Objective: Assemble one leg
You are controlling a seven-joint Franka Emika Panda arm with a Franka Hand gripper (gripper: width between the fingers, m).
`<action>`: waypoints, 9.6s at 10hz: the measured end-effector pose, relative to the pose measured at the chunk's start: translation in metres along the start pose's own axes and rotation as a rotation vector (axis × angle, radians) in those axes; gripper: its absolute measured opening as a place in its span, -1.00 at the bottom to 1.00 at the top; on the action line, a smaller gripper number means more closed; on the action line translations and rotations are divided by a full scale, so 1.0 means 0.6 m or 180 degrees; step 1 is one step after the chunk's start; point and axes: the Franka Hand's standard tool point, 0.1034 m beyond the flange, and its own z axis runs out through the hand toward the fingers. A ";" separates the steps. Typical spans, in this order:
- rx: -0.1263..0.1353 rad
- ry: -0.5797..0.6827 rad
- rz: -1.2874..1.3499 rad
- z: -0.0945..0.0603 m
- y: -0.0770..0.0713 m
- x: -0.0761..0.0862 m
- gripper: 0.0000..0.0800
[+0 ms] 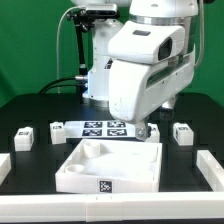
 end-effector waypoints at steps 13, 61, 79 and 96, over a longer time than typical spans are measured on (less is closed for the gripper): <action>0.0001 0.0011 -0.0815 0.038 -0.024 -0.077 0.63; -0.0249 0.0158 -0.2080 0.168 -0.133 -0.135 -0.86; -0.0242 0.0167 -0.1890 0.163 -0.126 -0.073 0.48; -0.0335 0.0232 -0.0857 0.104 -0.173 -0.071 0.62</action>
Offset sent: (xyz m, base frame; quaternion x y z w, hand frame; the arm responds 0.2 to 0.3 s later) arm 0.0000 0.0000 0.0000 0.0000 0.0000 0.0000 1.0000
